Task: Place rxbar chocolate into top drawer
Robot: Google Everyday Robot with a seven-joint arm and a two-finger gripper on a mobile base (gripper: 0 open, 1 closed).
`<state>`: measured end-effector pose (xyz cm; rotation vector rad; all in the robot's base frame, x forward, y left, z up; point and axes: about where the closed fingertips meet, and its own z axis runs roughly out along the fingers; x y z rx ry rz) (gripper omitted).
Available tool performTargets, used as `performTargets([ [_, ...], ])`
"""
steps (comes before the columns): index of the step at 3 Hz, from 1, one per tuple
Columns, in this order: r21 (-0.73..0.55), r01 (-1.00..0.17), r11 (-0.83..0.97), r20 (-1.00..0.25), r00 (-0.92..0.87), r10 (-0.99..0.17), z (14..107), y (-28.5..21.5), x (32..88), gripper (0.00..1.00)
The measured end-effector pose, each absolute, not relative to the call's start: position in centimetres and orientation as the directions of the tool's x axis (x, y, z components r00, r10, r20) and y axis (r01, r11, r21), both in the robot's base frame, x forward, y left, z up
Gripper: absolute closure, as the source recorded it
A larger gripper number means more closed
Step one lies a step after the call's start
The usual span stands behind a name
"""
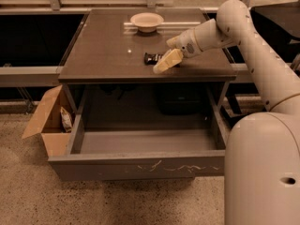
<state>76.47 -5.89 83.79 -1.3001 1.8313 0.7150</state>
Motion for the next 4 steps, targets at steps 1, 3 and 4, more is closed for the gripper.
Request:
performTargets([
  [1,0.044,-0.938,0.343,-0.828,-0.226,-0.513,83.3,-5.8,76.1,0.0],
  [3,0.112,-0.928,0.357,-0.82,-0.289,-0.495,81.5,-5.7,75.8,0.41],
  [4,0.113,-0.928,0.355,-0.819,-0.29,-0.495,82.0,-5.7,75.8,0.63],
])
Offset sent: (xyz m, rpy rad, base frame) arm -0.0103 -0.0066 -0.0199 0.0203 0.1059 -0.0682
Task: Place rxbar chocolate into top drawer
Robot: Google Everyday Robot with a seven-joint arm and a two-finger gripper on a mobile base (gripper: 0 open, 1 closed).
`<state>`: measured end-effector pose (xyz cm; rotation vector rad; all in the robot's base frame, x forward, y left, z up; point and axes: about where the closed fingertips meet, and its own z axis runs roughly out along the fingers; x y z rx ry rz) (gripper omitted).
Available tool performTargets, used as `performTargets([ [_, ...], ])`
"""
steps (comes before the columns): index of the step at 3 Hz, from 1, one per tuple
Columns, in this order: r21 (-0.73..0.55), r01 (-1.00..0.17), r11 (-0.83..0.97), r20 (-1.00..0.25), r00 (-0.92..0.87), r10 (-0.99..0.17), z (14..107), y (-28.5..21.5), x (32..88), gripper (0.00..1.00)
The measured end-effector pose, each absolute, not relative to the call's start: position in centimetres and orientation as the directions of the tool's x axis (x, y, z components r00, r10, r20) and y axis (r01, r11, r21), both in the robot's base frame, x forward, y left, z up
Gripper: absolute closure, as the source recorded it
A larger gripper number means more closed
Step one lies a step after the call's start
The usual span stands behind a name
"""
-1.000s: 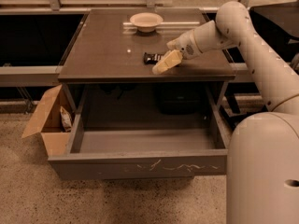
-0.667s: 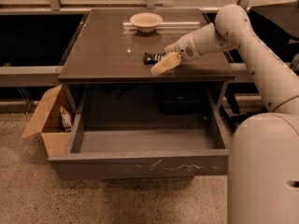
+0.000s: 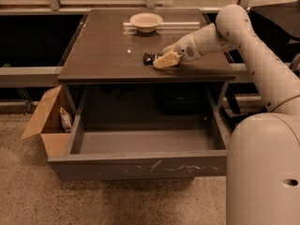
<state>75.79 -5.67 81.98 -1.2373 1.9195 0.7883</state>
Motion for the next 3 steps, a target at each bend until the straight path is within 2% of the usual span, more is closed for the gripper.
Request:
performTargets([
  [1,0.113,-0.928,0.355,-0.819,-0.29,-0.495,82.3,-5.7,75.9,0.86],
  [2,0.112,-0.943,0.312,-0.822,-0.264,-0.505,82.9,-4.4,75.2,1.0],
  [3,0.078,-0.96,0.27,-0.831,-0.213,-0.515,84.8,-3.5,74.6,1.0],
])
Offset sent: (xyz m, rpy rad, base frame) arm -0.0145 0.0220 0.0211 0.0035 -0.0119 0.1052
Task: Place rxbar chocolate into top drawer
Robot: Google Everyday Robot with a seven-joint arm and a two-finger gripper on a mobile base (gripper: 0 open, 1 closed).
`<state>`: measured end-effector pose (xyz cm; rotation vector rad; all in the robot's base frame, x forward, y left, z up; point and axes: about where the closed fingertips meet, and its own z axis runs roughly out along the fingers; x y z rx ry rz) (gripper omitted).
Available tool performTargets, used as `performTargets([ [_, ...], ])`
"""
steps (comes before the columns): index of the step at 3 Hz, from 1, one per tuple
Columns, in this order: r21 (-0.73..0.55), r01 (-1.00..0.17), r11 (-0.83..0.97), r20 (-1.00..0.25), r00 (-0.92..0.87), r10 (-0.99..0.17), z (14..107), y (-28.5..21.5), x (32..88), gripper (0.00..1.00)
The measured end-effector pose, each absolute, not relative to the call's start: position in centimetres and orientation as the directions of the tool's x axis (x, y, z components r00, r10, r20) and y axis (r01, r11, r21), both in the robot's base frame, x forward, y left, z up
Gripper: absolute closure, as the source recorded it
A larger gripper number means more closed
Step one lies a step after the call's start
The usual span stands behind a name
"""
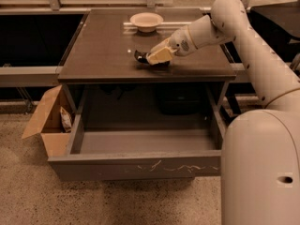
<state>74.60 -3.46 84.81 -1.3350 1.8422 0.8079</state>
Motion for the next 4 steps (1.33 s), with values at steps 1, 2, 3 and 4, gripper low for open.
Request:
performTargets([
  [1,0.021,-0.975,0.222,-0.844,-0.136,-0.519,87.7,-2.1,73.7,1.0],
  [2,0.022,-0.975,0.221,-0.844,-0.136,-0.519,87.7,-2.0,73.6,1.0],
  [3,0.028,-0.983,0.182,-0.835,-0.123,-0.536,87.1,-1.0,72.9,1.0],
  [4,0.019,-0.992,0.122,-0.82,-0.085,-0.566,86.9,0.7,70.5,1.0],
])
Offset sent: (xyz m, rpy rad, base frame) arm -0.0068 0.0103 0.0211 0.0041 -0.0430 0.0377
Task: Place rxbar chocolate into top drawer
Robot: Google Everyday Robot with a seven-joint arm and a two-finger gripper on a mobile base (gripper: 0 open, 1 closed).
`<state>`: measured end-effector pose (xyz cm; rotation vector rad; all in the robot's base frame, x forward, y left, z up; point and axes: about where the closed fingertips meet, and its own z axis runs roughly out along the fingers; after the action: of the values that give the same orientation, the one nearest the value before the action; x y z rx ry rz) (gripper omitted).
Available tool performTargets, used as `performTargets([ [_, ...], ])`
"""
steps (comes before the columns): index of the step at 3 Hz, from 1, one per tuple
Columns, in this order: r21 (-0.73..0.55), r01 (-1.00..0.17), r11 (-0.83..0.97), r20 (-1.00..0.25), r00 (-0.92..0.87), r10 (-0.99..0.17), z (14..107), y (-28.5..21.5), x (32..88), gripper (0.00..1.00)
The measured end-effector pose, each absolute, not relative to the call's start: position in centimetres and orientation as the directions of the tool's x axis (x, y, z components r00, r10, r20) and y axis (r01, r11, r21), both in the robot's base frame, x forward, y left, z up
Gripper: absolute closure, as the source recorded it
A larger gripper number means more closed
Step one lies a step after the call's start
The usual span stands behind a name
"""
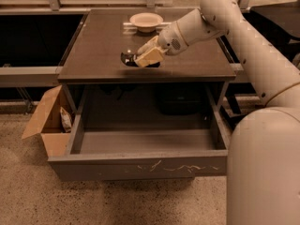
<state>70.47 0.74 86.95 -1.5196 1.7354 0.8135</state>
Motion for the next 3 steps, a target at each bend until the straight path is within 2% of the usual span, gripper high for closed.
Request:
performTargets([
  [2,0.019,-0.997,0.072,-0.782,-0.06,-0.621,84.7,3.2,64.6,1.0],
  [3,0.06,-0.997,0.055,-0.761,-0.082,-0.643,81.3,4.4,62.1,1.0],
])
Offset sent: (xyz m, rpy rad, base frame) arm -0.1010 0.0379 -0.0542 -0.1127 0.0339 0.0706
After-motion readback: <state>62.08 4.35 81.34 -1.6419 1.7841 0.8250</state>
